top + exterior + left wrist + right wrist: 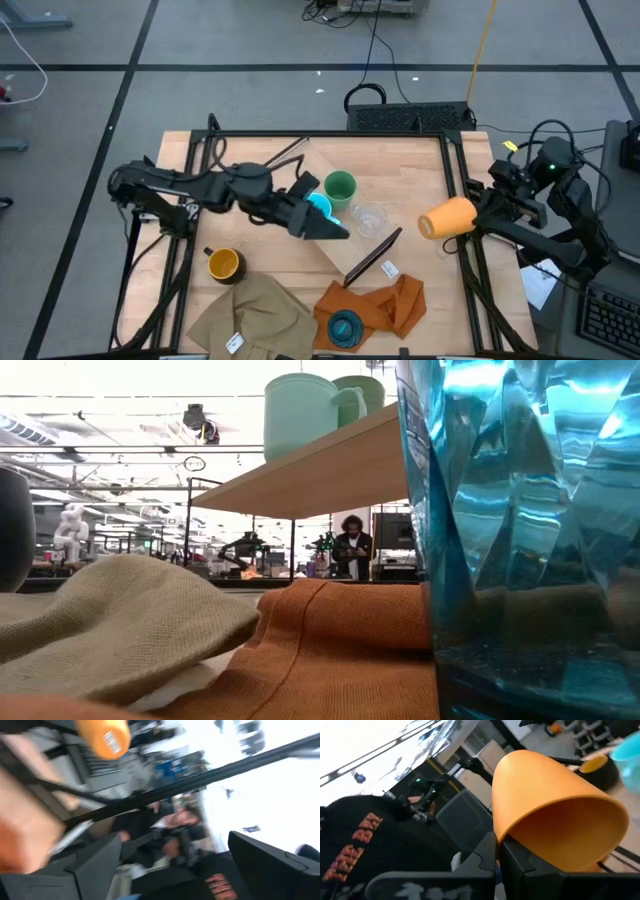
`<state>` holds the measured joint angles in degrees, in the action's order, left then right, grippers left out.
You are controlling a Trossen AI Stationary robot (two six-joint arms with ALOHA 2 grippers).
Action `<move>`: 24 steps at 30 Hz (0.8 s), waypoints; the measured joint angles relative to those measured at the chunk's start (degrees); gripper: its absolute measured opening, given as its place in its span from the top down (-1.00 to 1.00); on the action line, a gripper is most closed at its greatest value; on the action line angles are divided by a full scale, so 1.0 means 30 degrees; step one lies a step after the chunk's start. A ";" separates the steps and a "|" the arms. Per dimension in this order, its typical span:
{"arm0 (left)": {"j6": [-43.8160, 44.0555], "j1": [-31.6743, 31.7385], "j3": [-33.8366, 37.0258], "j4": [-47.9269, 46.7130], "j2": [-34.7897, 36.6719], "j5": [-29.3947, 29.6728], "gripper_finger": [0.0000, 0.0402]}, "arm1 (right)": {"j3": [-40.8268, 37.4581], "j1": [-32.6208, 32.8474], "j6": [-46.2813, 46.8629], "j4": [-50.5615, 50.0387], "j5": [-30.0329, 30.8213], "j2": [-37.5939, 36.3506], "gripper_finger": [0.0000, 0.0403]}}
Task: Stack small to large cups/mugs on shelf
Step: Put the yellow cup on the shelf
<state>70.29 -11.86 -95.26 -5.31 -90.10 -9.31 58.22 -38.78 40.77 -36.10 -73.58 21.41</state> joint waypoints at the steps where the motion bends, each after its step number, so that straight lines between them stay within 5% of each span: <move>1: 0.0491 -0.0003 -0.0004 0.0858 -0.0275 -0.0151 -0.84 | 0.0000 0.0256 0.0035 0.0340 0.0001 0.0000 1.00; 9: 0.4017 -0.0481 0.0015 0.3859 -0.1785 -0.0577 -0.86 | -0.0288 0.2027 -0.0829 0.2250 -0.0771 0.0293 1.00; 24: 0.5881 -0.0852 0.0015 0.5357 -0.2603 0.0028 -0.86 | -0.3104 0.8586 0.2703 1.5812 -0.0345 0.5483 1.00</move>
<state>87.94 -14.41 -95.22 10.76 -97.91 -9.22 48.90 -13.02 48.88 11.34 -74.62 37.86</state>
